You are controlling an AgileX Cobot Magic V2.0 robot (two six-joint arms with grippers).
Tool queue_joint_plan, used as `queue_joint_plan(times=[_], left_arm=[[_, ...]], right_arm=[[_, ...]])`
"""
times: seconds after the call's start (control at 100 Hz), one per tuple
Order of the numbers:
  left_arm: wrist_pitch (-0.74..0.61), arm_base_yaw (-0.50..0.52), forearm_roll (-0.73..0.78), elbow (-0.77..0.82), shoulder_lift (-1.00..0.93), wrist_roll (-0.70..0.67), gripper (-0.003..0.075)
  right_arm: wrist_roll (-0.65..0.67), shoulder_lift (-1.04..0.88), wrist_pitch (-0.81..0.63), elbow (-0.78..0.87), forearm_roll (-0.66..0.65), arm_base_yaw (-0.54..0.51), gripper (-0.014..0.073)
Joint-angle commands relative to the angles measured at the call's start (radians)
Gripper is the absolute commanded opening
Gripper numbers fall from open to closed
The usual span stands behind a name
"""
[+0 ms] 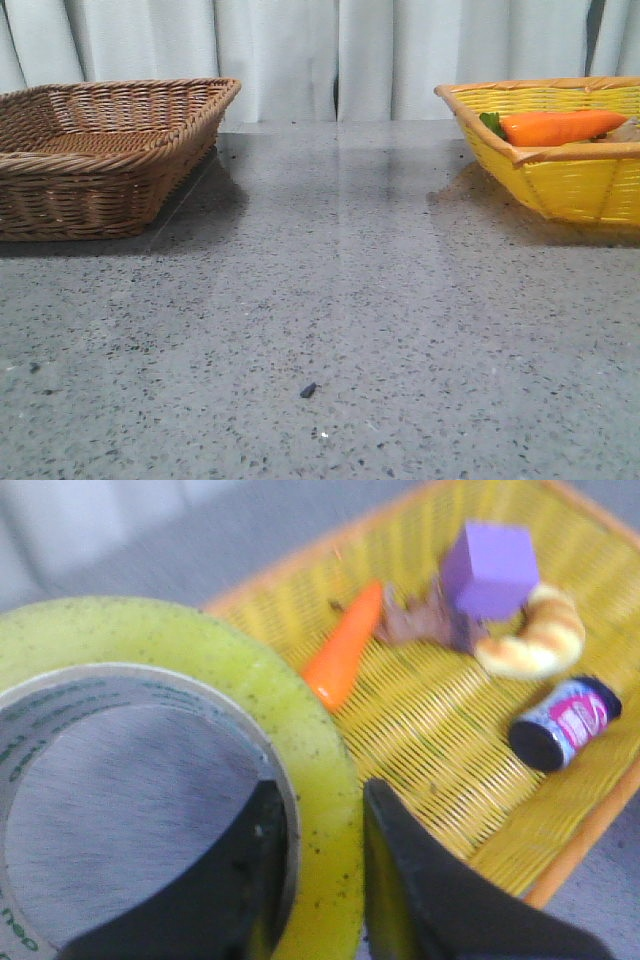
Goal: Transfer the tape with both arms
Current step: 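Lift the tape roll with the left gripper and place it in the brown basket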
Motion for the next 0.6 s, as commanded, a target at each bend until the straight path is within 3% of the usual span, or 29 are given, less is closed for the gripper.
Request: queue_joint_plan(times=[0.0, 0.26, 0.59], left_arm=[[-0.004, 0.055, 0.048, -0.036, -0.092, 0.007, -0.002], [0.105, 0.226, 0.071, 0.082, -0.097, 0.007, -0.002], [-0.072, 0.268, 0.12, 0.375, -0.097, 0.007, -0.0017]], right_arm=[[0.002, -0.002, -0.057, -0.02, -0.018, -0.003, -0.0065], [0.002, -0.002, -0.05, -0.02, 0.001, -0.003, -0.0065], [0.002, -0.002, -0.049, -0.02, 0.012, -0.003, -0.0065]])
